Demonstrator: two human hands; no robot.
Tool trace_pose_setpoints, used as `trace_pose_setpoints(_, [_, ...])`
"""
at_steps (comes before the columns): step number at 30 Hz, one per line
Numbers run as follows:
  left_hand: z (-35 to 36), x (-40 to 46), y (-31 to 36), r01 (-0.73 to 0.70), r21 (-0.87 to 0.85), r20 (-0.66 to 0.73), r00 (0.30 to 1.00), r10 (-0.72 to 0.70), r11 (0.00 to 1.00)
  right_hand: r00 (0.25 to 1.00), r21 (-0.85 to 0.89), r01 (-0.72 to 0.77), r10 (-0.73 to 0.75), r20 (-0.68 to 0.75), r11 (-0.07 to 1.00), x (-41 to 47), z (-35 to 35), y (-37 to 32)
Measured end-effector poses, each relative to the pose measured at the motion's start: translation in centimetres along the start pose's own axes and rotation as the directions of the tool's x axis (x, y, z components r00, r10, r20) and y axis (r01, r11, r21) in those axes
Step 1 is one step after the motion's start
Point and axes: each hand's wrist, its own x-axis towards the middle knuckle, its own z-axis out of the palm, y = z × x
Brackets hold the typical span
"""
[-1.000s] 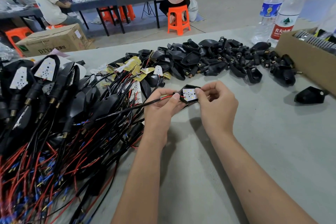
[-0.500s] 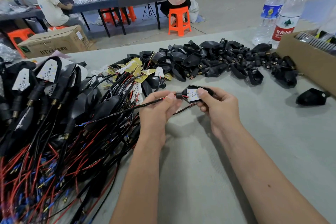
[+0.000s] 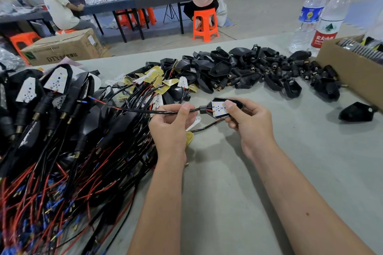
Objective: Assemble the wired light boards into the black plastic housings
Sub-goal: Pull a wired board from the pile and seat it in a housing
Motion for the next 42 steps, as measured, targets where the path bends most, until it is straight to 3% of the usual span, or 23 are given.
trace_pose_setpoints(6, [0.1, -0.1, 0.0, -0.001, 0.086, -0.023, 1.000, 0.003, 0.996, 0.999, -0.018, 0.022, -0.021, 0.045, 1.000, -0.4, 0.4, 0.0])
trace_pose_setpoints(12, [-0.1, 0.5, 1.0, 0.175, -0.167, -0.028, 0.983, -0.182, 0.970, 0.999, 0.003, 0.023, -0.023, -0.029, 1.000, -0.3, 0.3, 0.0])
trace_pose_setpoints(33, [-0.2, 0.2, 0.3, 0.150, -0.093, 0.030, 0.989, -0.148, 0.984, 0.999, 0.058, -0.049, 0.050, -0.003, 0.997, 0.1, -0.2, 0.2])
trace_pose_setpoints(42, [-0.4, 0.6, 0.8, 0.142, -0.070, -0.042, 0.989, -0.145, 0.987, 1.000, -0.009, -0.006, 0.006, 0.009, 1.000, 0.2, -0.3, 0.0])
